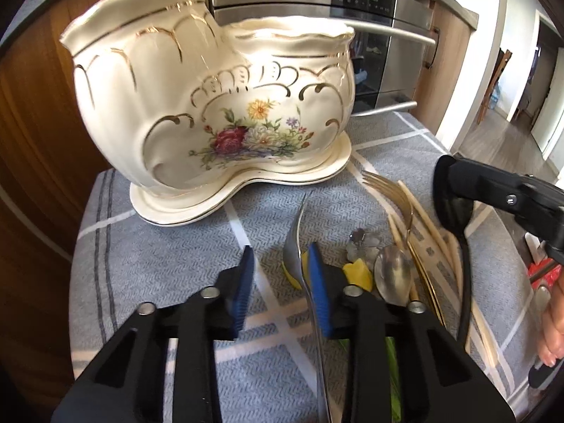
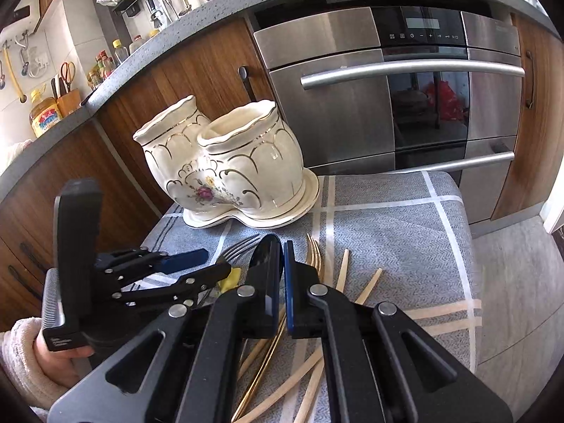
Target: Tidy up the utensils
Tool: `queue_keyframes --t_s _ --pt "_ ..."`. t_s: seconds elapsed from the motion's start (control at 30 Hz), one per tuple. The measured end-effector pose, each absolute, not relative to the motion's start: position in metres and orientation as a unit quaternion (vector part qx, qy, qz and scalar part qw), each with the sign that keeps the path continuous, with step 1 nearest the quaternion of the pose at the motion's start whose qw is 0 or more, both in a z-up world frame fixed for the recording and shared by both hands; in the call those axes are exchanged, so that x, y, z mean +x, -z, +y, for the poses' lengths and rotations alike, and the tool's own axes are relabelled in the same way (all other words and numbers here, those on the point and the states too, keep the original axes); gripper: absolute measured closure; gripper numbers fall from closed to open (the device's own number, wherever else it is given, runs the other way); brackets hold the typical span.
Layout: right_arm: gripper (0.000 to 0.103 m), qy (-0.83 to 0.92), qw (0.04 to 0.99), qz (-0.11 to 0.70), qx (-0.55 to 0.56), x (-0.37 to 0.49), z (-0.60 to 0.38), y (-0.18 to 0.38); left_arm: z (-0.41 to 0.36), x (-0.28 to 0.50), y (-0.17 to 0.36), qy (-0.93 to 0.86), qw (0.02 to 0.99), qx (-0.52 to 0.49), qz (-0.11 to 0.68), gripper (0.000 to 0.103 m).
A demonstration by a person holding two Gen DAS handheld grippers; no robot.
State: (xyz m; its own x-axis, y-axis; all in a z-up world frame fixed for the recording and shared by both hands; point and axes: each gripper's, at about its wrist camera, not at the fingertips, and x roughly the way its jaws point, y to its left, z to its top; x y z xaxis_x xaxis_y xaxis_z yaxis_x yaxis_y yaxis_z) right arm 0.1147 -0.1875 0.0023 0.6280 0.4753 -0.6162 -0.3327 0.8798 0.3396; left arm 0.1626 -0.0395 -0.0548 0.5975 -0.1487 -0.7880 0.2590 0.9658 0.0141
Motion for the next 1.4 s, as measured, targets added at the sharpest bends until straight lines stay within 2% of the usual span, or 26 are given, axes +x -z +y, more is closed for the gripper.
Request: queue_keyframes --t_s 0.1,0.13,0.37,0.53,0.9,1.4 --pt "0.101 -0.227 0.897 0.366 0.101 0.114 -0.19 -0.002 -0.038 0.167 0.056 0.115 0.889 0.055 0.44 0.087" --pt "0.101 -0.228 0.897 0.365 0.104 0.114 -0.191 -0.003 -0.038 0.168 0.057 0.116 0.887 0.054 0.444 0.094" --pt "0.101 -0.223 0.9 0.358 0.109 0.112 -0.195 -0.005 -0.027 0.16 0.051 0.123 0.887 0.037 0.443 0.099" --pt "0.101 -0.217 0.905 0.349 0.113 0.109 -0.197 -0.008 -0.014 0.138 0.038 0.128 0.893 0.025 0.43 0.1" --pt "0.101 -0.203 0.922 0.317 0.092 0.095 -0.185 -0.026 0.007 0.097 -0.021 0.16 0.923 -0.005 0.35 0.1" --pt "0.101 -0.191 0.951 0.236 0.061 0.119 -0.162 -0.101 0.033 0.096 -0.115 0.168 0.951 -0.031 0.256 0.1"
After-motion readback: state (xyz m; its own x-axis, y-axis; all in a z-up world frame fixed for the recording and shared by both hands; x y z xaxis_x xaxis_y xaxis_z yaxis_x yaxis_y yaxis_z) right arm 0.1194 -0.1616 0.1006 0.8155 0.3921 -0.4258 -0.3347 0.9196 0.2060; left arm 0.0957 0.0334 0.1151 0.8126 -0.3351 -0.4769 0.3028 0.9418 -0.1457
